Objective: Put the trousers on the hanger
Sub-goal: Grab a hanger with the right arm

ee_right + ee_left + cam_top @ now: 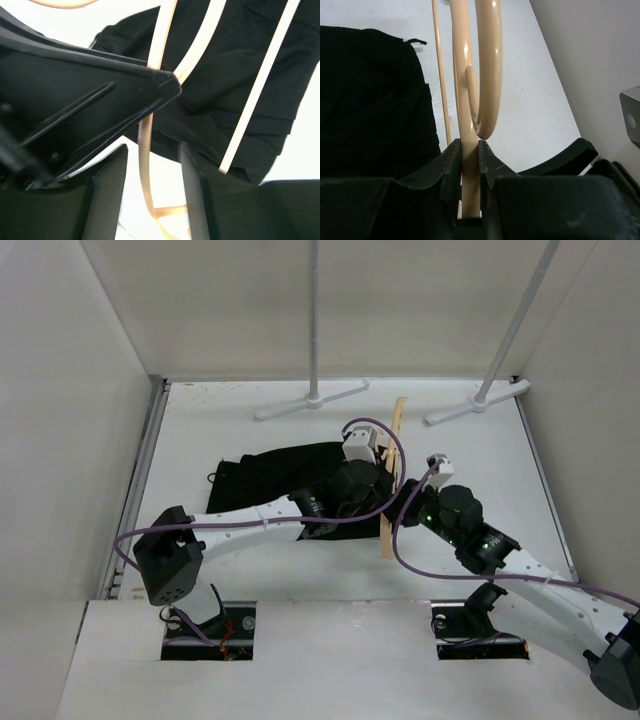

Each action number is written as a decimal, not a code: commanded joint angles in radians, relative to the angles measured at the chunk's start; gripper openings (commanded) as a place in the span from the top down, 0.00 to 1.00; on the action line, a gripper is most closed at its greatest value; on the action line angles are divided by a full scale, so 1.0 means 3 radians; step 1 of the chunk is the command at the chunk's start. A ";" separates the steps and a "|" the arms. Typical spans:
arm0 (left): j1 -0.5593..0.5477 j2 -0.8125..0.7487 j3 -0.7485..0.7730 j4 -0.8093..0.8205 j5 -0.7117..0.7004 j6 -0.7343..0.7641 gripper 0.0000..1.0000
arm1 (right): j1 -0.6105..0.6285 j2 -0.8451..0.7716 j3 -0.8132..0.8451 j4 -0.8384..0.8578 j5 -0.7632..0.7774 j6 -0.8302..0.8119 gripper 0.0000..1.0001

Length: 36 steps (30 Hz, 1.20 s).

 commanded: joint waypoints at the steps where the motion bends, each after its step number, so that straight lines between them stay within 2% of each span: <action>1: -0.0026 -0.0086 0.0167 0.0051 -0.0106 -0.0092 0.99 | 0.0061 0.0052 0.0180 0.0130 0.0106 -0.0040 0.60; 3: -0.0026 -0.0091 0.0157 0.0050 -0.0096 -0.0112 0.98 | 0.0061 0.0052 0.0140 0.0278 0.0080 -0.0025 0.76; 5: -0.0016 -0.0091 0.0142 0.0050 -0.0080 -0.0117 0.94 | 0.0061 0.0026 0.0089 0.0386 0.0019 0.0000 0.84; 6: -0.0006 -0.0091 0.0132 0.0061 -0.0050 -0.0117 0.89 | 0.0061 0.0016 0.0083 0.0391 0.0004 0.0011 0.86; 8: 0.0050 -0.0142 0.0081 0.0086 0.0017 -0.0112 0.69 | 0.0005 -0.0035 0.0032 0.0416 -0.0022 0.0056 0.89; 10: 0.0117 -0.0249 -0.0011 0.0101 0.0078 -0.0097 0.42 | -0.0092 -0.0081 0.0002 0.0401 -0.0042 0.0067 0.90; 11: 0.0147 -0.0325 -0.0082 0.0112 0.0119 -0.0087 0.32 | -0.0148 -0.0096 -0.0014 0.0391 -0.0068 0.0067 0.91; 14: 0.0234 -0.0611 -0.0348 0.0117 0.0211 -0.0056 0.17 | -0.0322 -0.0107 -0.0055 0.0422 -0.0185 0.0077 0.92; 15: 0.0255 -0.0724 -0.0455 0.0117 0.0252 -0.0046 0.15 | -0.0373 -0.0097 -0.0060 0.0427 -0.0211 0.0077 0.92; 17: 0.0280 -0.0918 -0.0624 0.0081 0.0298 -0.0026 0.15 | -0.0460 -0.0081 -0.0075 0.0427 -0.0252 0.0077 0.92; 19: 0.0316 -0.1133 -0.0819 0.0035 0.0283 0.0015 0.20 | -0.0526 -0.0107 -0.0106 0.0427 -0.0262 0.0072 0.93; 23: 0.0434 -0.1170 -0.0958 -0.0123 0.0226 0.0056 0.49 | -0.0705 -0.0311 -0.0162 0.0391 -0.0293 0.0113 0.93; 24: 0.0454 -0.1058 -0.0912 -0.0154 0.0257 0.0077 0.52 | -0.0756 -0.0367 -0.0167 0.0376 -0.0344 0.0133 0.93; 28: 0.0424 -0.0455 -0.0580 -0.0251 0.0329 0.0291 0.53 | -0.0880 -0.0536 -0.0182 0.0371 -0.0589 0.0240 0.93; 31: 0.0434 -0.0214 -0.0452 -0.0185 0.0303 0.0276 0.53 | -0.0864 -0.0567 -0.0229 0.0371 -0.0590 0.0287 0.93; 33: 0.0525 -0.0335 -0.0583 -0.0134 0.0207 0.0200 0.52 | -0.0809 -0.0491 -0.0208 0.0386 -0.0595 0.0287 0.93; 36: 0.0842 -0.0922 -0.1073 -0.0077 0.0078 0.0011 0.45 | -0.0569 -0.0322 -0.0055 0.0406 -0.0508 0.0195 0.93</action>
